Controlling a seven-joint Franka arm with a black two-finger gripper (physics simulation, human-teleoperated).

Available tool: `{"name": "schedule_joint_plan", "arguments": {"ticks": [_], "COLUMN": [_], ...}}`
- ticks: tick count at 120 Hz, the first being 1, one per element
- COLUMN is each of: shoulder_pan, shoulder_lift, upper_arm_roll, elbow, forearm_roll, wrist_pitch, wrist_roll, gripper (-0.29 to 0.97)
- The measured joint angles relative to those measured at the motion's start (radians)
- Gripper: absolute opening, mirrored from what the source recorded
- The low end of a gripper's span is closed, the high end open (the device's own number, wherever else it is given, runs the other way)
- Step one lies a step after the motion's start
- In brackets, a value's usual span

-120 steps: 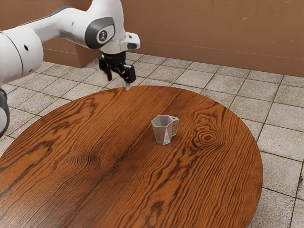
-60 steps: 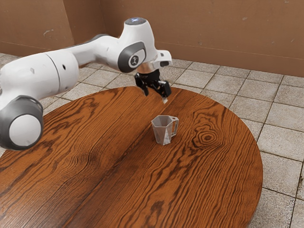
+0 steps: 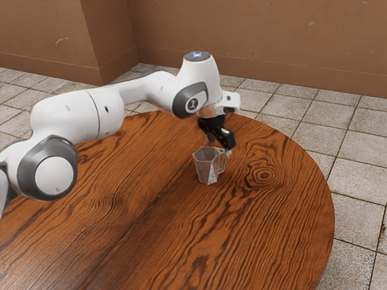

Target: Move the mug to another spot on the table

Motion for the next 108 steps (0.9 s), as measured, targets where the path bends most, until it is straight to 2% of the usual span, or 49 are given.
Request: {"name": "schedule_joint_plan", "arguments": {"ticks": [17,69,108], "shoulder_pan": [0.022,0.051,0.052], "shoulder_lift": [0.047,0.174,0.182], "upper_arm_roll": [-0.022,-0.084,-0.09], "elbow": [0.037,0.086,0.086], "forearm_roll": [0.039,0.093,0.101], "wrist_pitch": [0.009,0.143,0.165], "wrist_roll": [0.05,0.15,0.179], "gripper": [0.65,0.63,0.25]}}
